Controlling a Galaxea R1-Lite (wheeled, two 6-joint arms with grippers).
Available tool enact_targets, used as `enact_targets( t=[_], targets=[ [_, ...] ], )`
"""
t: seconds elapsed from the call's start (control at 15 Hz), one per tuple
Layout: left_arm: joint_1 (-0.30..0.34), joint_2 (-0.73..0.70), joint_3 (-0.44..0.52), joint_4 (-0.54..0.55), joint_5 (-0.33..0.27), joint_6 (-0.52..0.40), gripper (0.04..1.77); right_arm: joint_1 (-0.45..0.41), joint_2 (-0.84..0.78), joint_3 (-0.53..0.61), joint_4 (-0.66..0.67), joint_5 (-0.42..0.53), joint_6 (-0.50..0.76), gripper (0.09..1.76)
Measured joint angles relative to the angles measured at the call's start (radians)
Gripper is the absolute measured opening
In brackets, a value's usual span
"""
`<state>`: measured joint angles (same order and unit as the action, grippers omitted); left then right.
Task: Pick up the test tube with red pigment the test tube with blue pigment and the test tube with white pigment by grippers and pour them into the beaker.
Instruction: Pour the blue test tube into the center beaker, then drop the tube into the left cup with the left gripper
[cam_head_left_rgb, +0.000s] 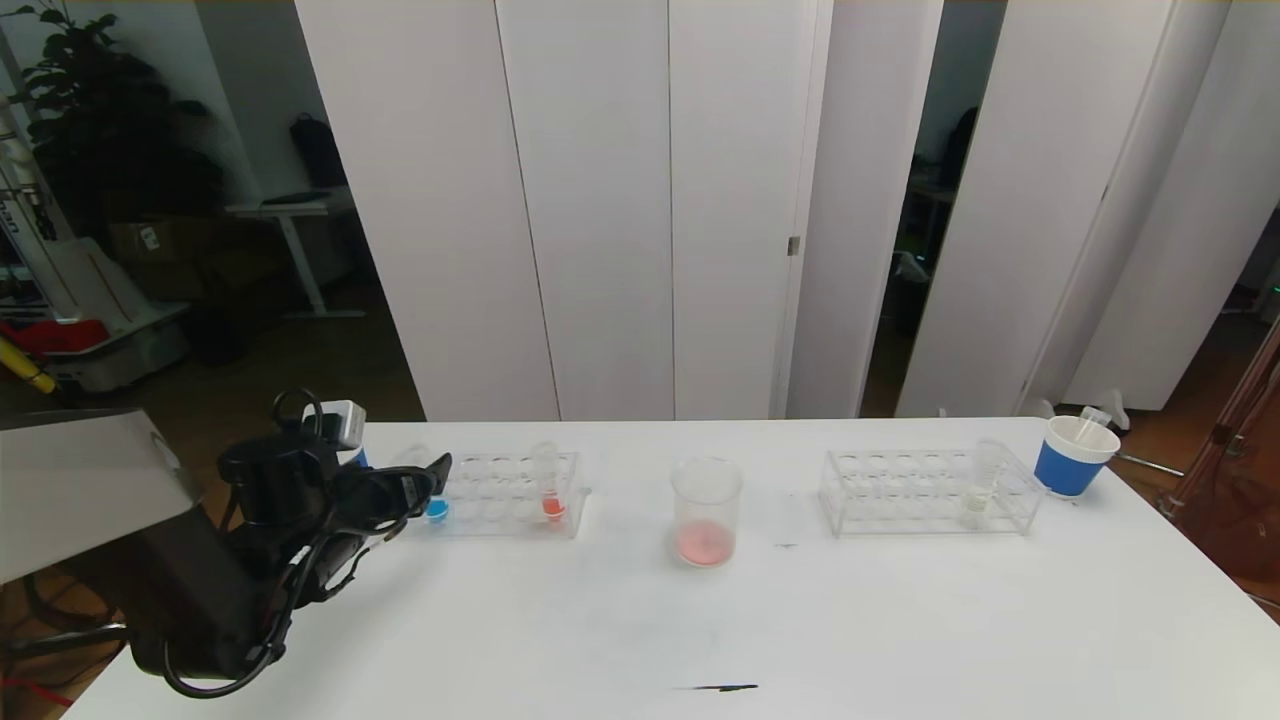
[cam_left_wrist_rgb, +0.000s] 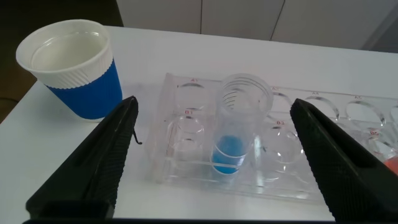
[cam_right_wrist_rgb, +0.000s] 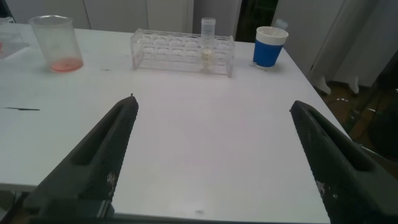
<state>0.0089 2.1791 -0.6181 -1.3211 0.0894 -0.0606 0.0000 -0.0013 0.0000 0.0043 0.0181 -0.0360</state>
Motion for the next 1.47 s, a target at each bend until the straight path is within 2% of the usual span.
enact_targets(
  t=[0.47, 0.53, 0.6, 0.67, 0.73, 0.8, 0.87, 0.93, 1.07, 1.47],
  targets=[
    [-0.004, 0.044, -0.046, 0.002, 0.021, -0.032, 1.75, 0.000, 0.000, 0.000, 0.000, 0.000, 0.000, 1.75],
    [-0.004, 0.049, -0.049, 0.003, 0.022, -0.032, 1.70, 0.000, 0.000, 0.000, 0.000, 0.000, 0.000, 1.75],
    [-0.005, 0.054, -0.053, 0.004, 0.022, -0.031, 1.48, 0.000, 0.000, 0.000, 0.000, 0.000, 0.000, 1.75],
    [-0.007, 0.057, -0.054, 0.008, 0.021, -0.031, 1.17, 0.000, 0.000, 0.000, 0.000, 0.000, 0.000, 1.75],
    [-0.012, 0.061, -0.057, 0.006, 0.016, -0.030, 0.69, 0.000, 0.000, 0.000, 0.000, 0.000, 0.000, 1.75],
    [-0.011, 0.062, -0.058, 0.006, 0.014, -0.029, 0.43, 0.000, 0.000, 0.000, 0.000, 0.000, 0.000, 1.75],
    [-0.012, 0.063, -0.058, 0.006, 0.014, -0.027, 0.41, 0.000, 0.000, 0.000, 0.000, 0.000, 0.000, 1.75],
    [-0.013, 0.064, -0.060, 0.006, 0.017, -0.026, 0.66, -0.001, 0.000, 0.000, 0.000, 0.000, -0.001, 1.75],
    [-0.016, 0.065, -0.064, 0.009, 0.018, -0.025, 0.57, 0.000, 0.000, 0.000, 0.001, 0.000, 0.000, 1.75],
    [-0.025, 0.065, -0.077, 0.016, 0.023, -0.023, 0.57, 0.000, 0.000, 0.000, 0.000, 0.000, 0.000, 1.75]
  ],
)
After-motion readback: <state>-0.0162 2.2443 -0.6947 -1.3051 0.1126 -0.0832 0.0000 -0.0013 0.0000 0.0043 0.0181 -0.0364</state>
